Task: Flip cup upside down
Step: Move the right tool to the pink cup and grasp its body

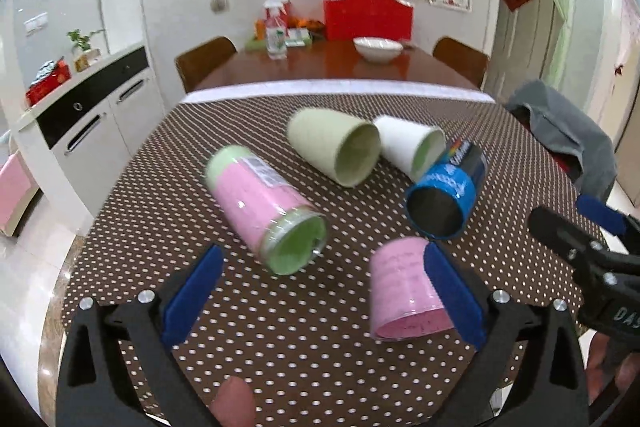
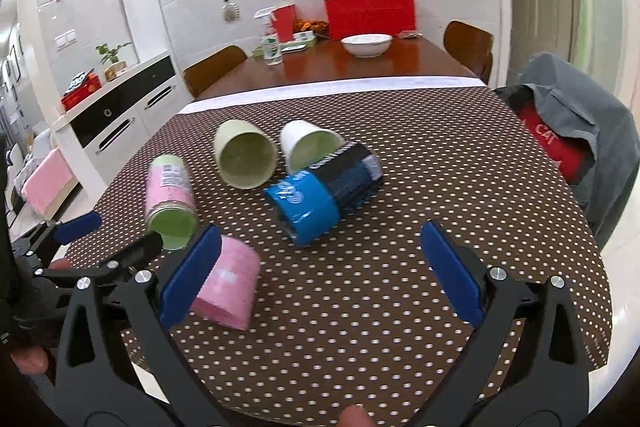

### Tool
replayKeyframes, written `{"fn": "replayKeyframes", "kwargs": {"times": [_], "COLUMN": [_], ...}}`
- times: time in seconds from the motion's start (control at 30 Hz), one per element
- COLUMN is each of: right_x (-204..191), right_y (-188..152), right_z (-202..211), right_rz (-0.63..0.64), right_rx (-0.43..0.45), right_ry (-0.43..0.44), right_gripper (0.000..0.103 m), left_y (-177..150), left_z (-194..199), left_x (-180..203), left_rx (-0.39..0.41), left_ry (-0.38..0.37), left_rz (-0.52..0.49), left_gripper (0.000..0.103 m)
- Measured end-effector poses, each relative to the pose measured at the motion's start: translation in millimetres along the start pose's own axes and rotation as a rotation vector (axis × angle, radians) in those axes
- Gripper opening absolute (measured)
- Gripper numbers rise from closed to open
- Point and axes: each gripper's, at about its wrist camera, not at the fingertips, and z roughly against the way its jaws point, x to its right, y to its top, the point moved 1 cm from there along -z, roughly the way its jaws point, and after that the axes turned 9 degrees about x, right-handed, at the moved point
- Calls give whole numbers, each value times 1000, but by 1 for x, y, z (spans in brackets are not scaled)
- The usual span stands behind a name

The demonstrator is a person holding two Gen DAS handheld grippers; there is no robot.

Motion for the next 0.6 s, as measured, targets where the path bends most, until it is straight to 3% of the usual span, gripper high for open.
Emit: {"fn": "replayKeyframes", "kwargs": {"times": [0.43, 0.6], "right_x": [-48, -59], "right_y": [20, 24], "right_z": [5, 6], "right_rz": [66, 73], "right_rx": [-32, -82], "right_ry": [95, 133], "right_gripper": [97, 97], "left_y": [8, 7], "left_z": [61, 77], "left_x": [-59, -72], "left_rx": [144, 184], "left_ry": [94, 137], "left_rz": [93, 99], "left_gripper": [99, 99]}}
